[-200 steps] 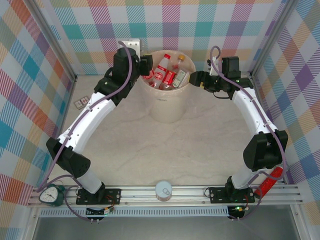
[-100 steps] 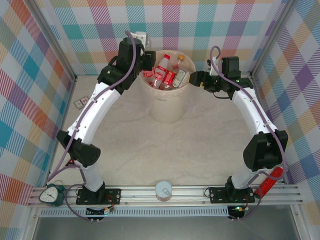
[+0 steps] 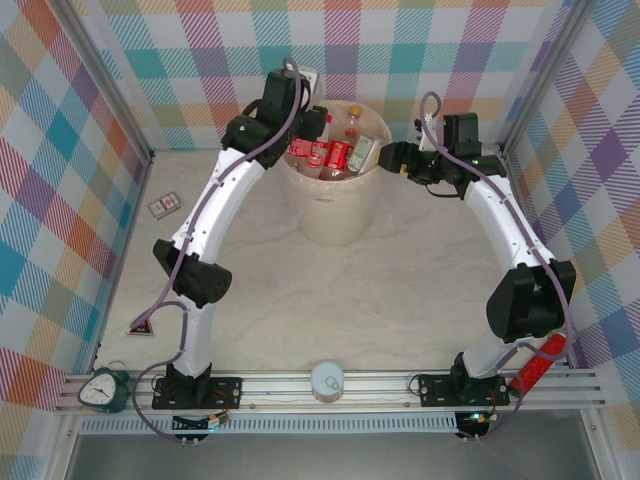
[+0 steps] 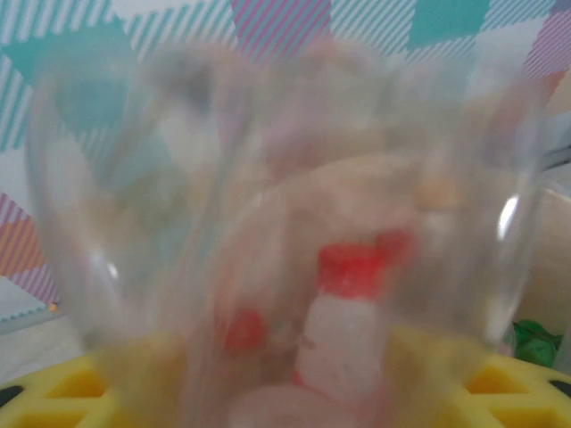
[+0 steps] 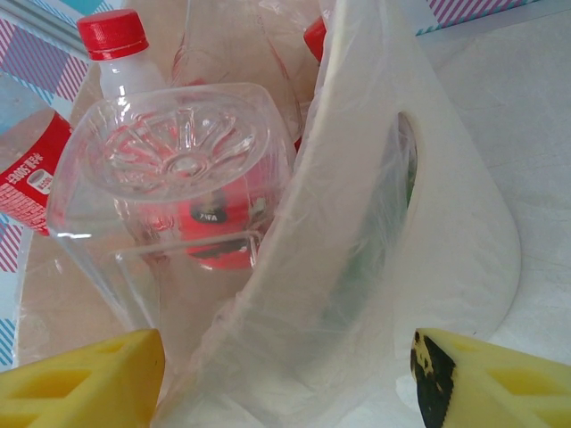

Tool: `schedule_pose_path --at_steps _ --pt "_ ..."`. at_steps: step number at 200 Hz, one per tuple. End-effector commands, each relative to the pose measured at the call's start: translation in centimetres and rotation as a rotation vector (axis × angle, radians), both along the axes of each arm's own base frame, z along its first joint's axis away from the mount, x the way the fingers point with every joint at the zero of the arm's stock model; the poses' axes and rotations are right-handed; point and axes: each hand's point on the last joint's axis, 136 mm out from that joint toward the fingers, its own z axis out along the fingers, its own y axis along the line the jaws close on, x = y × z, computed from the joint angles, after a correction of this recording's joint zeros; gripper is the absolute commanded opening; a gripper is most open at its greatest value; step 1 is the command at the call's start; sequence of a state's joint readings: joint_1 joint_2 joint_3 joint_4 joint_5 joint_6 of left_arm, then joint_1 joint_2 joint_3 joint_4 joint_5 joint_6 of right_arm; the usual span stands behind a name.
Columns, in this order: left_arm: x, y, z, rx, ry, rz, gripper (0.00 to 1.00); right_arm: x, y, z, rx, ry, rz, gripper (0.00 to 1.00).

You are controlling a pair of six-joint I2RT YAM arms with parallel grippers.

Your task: Put the plastic bottles in the bin

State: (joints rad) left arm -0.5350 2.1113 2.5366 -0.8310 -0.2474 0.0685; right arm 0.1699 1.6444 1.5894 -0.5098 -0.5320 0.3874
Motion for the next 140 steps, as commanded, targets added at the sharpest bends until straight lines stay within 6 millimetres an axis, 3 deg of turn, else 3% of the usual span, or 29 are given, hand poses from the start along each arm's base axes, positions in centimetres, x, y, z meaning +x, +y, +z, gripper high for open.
schedule_pose_path --at_steps 1,18,46,86,114,140 --pt "-0.3 -0.5 -7.1 0.083 0.202 -0.042 0.67 -0.4 0.1 -0.2 0.000 0.006 0.002 0.73" --pt "-0.1 -1.0 -7.0 0.056 0.198 -0.070 0.85 -0.3 0.1 -0.3 0.001 0.008 0.001 0.73" --pt "-0.5 -1.0 -4.6 -0.021 0.165 -0.102 1.00 -0.4 0.0 0.0 -0.001 -0.002 -0.001 0.74" --pt "-2.0 -0.5 0.9 -0.138 0.032 -0.127 1.00 -0.5 -0.4 1.9 -0.009 -0.068 -0.019 0.74" --pt "-2.5 1.8 5.1 -0.173 -0.116 -0.045 1.00 -0.7 -0.9 3.0 -0.014 -0.095 -0.033 0.75" --pt "-1.6 3.2 5.9 -0.192 -0.155 0.009 1.00 -0.8 -0.9 2.6 -0.016 -0.083 -0.029 0.75"
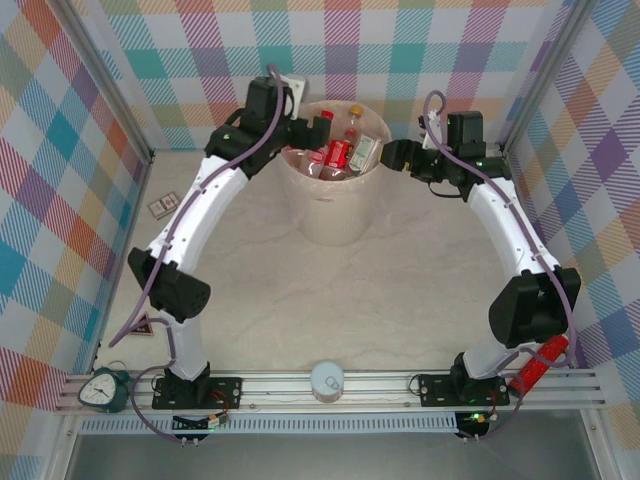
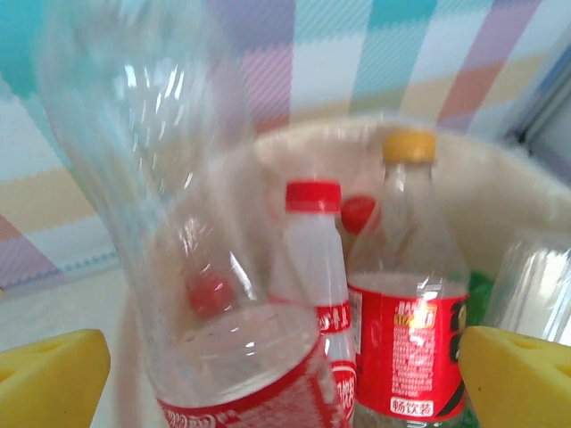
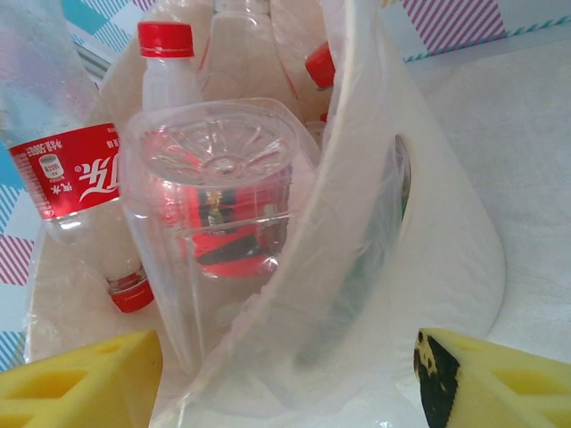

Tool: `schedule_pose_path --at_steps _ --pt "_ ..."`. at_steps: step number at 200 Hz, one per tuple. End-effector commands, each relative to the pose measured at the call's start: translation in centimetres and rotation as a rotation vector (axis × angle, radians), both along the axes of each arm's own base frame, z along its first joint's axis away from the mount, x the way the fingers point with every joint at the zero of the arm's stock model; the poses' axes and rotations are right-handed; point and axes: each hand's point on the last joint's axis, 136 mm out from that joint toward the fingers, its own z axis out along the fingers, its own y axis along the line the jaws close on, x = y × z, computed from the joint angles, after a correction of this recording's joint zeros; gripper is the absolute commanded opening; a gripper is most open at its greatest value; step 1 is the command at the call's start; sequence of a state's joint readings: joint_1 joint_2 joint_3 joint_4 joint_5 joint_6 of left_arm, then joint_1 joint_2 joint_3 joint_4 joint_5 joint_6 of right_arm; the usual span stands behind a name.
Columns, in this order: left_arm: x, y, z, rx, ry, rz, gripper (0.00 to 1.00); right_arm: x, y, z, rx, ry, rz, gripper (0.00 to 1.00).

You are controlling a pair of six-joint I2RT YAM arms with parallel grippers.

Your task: Put the plastic bottles in the bin

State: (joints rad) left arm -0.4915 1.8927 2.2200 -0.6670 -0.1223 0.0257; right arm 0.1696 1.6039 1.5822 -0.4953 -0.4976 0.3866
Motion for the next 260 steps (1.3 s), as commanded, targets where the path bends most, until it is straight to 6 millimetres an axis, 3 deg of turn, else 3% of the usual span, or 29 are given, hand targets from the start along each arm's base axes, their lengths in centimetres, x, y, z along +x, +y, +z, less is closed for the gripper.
schedule_pose_path --at_steps 1,29,74,88,109,137,185,221,260 --pt "0.8 1.6 4.2 -0.080 -0.130 0.065 1.00 -0.6 -0.3 1.1 -0.004 -0.031 -0.001 0.75" --pt "2.6 1.2 1.7 -0.060 -0.081 0.084 0.98 -0.7 -0.2 0.5 0.002 -0.015 0.003 0.75" --pt "5.6 3.8 -1.4 -0.010 -0.052 0.253 0.70 -1.2 -0.6 -0.1 -0.015 -0.006 -0.006 0.76" --pt "6.1 3.1 -2.0 -0.032 -0.046 0.227 0.61 -1.3 -0.5 -0.1 -0.013 -0.004 -0.003 0.76" --pt "6.5 1.8 -3.2 -0.051 -0.016 0.178 0.58 -1.3 -0.5 -0.2 -0.012 -0.002 -0.004 0.76" --pt "6.3 0.3 -5.4 -0.051 0.043 0.112 0.57 -1.3 -0.6 -0.4 -0.017 0.003 -0.006 0.76" --pt "3.8 -3.8 -9.0 0.012 0.098 -0.049 0.56 -1.0 -0.3 -0.6 -0.005 0.008 -0.002 0.76" --pt "2.7 -5.3 -11.7 0.053 0.151 -0.110 0.56 -0.9 -0.3 -0.6 0.001 0.009 0.000 0.76" --pt "1.7 -7.3 -13.2 0.039 0.203 -0.199 0.61 -0.6 -0.1 -0.4 0.011 0.006 0.001 0.76"
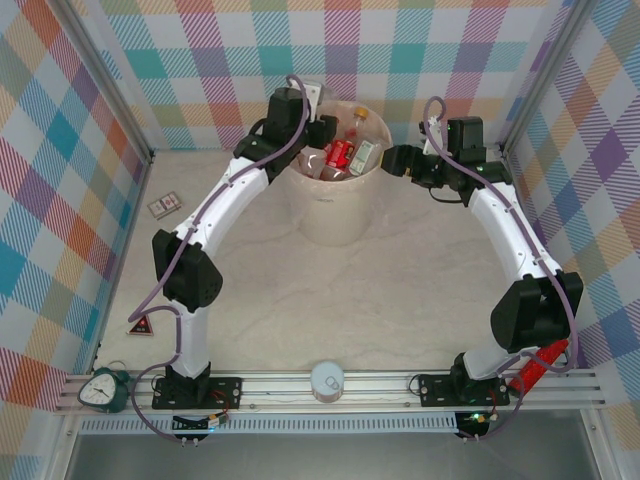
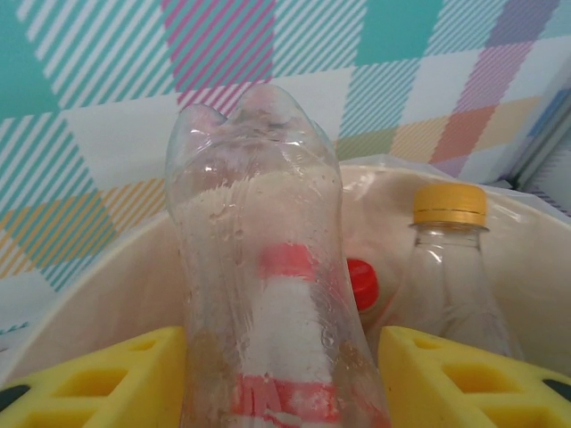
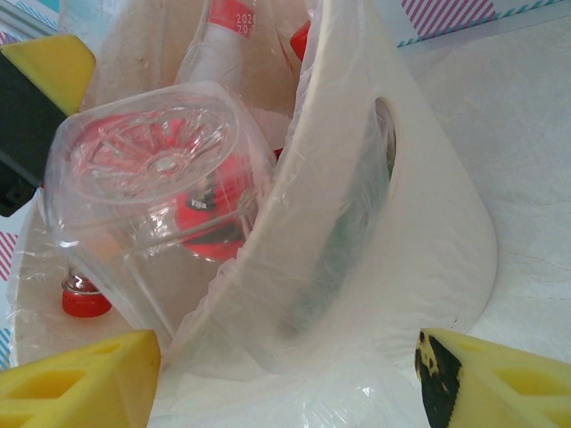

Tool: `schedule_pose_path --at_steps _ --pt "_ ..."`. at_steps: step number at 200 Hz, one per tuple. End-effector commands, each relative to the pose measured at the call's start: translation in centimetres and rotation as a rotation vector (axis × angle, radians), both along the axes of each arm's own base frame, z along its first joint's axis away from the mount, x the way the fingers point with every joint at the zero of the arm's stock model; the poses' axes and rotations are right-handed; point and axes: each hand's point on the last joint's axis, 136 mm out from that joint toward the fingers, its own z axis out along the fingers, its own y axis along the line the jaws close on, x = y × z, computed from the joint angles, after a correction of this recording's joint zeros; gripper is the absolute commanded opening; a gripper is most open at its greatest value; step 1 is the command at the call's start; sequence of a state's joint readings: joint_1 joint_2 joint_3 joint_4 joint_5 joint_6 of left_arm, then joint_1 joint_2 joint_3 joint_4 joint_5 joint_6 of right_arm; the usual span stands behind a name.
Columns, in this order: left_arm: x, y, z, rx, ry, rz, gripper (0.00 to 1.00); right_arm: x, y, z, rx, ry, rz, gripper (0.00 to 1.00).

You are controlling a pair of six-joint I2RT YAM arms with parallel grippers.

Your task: Put the plastic bottles in the bin

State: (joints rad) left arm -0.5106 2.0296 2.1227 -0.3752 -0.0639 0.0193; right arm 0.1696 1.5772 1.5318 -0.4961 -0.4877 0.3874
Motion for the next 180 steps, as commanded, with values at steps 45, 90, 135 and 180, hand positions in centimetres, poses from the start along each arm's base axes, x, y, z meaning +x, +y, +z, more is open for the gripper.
schedule_pose_path --at_steps 45,90,135,180 --pt "-3.9 -2.9 -5.4 0.044 0.208 -0.169 0.76 0.3 0.1 0.7 0.023 -0.020 0.006 0.76" --pt "-3.8 -1.1 -2.7 0.090 0.145 -0.100 0.92 0.4 0.2 1.2 0.030 -0.032 0.007 0.76" --pt "-5.7 -0.7 4.0 -0.006 0.029 -0.134 1.00 0.3 0.0 3.4 0.024 -0.081 0.003 0.76" --pt "-8.1 0.5 10.6 -0.146 -0.114 -0.149 1.00 -0.1 -0.4 5.2 0.018 -0.127 -0.015 0.77"
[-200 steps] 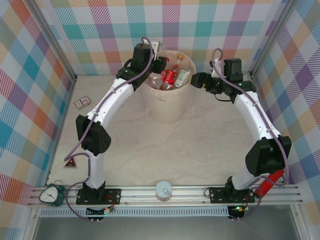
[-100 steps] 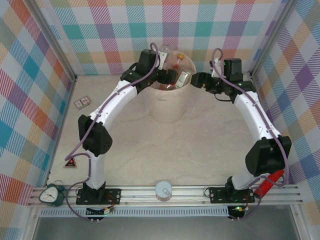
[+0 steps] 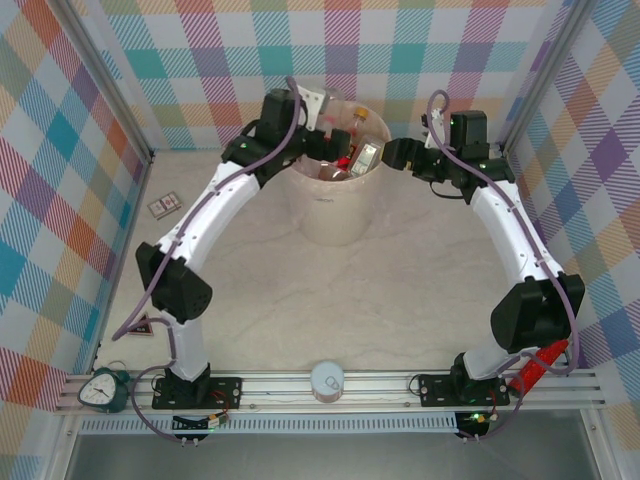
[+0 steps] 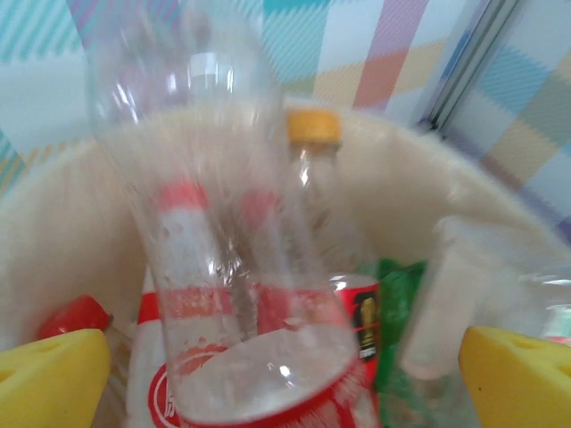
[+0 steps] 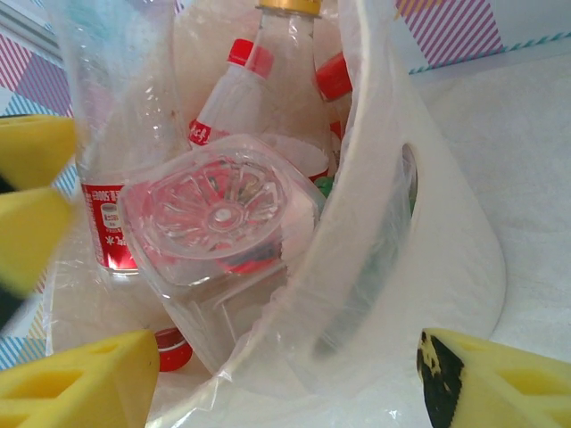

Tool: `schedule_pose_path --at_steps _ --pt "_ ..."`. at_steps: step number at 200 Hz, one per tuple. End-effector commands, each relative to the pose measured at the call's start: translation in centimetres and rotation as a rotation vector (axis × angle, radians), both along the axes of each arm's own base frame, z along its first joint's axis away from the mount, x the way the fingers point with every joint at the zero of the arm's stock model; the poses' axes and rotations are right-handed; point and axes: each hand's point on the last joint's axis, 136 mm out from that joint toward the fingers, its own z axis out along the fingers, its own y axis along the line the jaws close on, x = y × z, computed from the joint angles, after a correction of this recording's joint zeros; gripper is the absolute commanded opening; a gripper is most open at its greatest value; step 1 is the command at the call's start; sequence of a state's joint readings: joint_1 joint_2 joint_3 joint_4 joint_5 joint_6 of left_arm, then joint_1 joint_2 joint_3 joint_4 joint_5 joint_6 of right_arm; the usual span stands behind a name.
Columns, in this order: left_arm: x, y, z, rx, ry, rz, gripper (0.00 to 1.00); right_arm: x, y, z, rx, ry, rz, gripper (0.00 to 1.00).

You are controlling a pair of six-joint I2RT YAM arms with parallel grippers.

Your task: Put the plastic bottles in the bin

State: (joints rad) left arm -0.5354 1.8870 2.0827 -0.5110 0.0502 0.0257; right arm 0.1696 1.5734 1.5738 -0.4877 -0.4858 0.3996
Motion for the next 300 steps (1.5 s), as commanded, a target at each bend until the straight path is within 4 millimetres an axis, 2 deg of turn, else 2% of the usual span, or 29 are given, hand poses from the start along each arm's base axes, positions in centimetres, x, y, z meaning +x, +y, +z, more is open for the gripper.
schedule_pose_path --at_steps 1,19,52,80,117,150,172,215,236,267,300 --pt "-2.2 1.1 7.6 -0.143 -0.153 -0.010 1.00 -0.5 -0.4 3.1 0.004 -0.081 -0.009 0.77" --pt "-1.2 2.2 8.0 -0.172 -0.161 0.050 0.99 -0.7 -0.4 3.2 0.006 -0.083 -0.010 0.77" --pt "1.5 1.9 5.7 -0.164 -0.126 0.101 0.73 -1.3 -0.5 2.9 0.004 -0.075 -0.011 0.77" --pt "3.4 0.7 3.4 -0.142 -0.088 0.092 0.60 -1.8 -0.9 2.6 -0.016 -0.071 -0.023 0.77" --pt "5.0 -0.4 -0.5 -0.102 -0.006 0.089 0.58 -2.1 -1.0 2.1 -0.021 -0.062 -0.025 0.77" --pt "6.3 1.9 -3.3 0.042 0.013 0.213 0.58 -2.1 -1.0 1.7 -0.021 -0.056 -0.025 0.77" --pt "6.2 3.4 -4.1 0.118 0.017 0.263 0.58 -2.1 -1.0 1.6 -0.020 -0.053 -0.026 0.77" --pt "5.4 4.8 -3.2 0.184 -0.016 0.280 0.60 -1.9 -0.9 1.4 -0.012 -0.047 -0.024 0.77" --pt "4.6 3.8 -2.6 0.141 -0.009 0.220 0.68 -1.8 -0.8 1.5 -0.006 -0.052 -0.024 0.77" --pt "3.4 3.1 0.3 0.038 -0.038 0.171 0.78 -1.8 -0.8 2.1 -0.003 -0.065 -0.024 0.77" --pt "1.8 4.2 4.6 -0.079 -0.091 0.154 0.97 -1.9 -1.3 3.1 -0.029 -0.097 -0.038 0.78"
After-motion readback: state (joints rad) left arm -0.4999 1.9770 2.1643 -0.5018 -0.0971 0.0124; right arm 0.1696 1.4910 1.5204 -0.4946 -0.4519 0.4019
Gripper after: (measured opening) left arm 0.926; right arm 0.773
